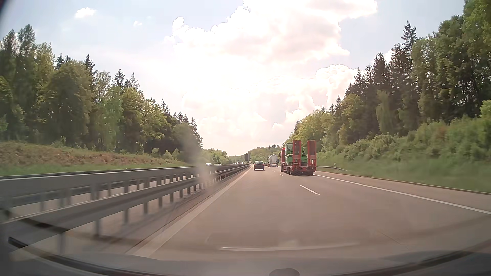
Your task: Follow the waypoints while adhering to traffic rules and regulations
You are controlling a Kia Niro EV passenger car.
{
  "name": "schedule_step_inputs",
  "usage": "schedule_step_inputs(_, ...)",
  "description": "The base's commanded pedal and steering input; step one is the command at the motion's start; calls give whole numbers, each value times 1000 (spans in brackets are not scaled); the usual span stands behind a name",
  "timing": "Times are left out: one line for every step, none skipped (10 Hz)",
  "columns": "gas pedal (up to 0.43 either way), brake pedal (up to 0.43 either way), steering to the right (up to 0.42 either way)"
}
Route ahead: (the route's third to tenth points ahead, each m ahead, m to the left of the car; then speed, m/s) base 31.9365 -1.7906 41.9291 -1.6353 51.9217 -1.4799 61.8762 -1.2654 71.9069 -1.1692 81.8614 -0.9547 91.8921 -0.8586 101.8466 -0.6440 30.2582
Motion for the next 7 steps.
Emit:
schedule_step_inputs(598,0,-1)
schedule_step_inputs(598,0,-1)
schedule_step_inputs(598,0,-2)
schedule_step_inputs(598,0,-3)
schedule_step_inputs(598,0,-2)
schedule_step_inputs(591,0,-3)
schedule_step_inputs(571,0,-2)
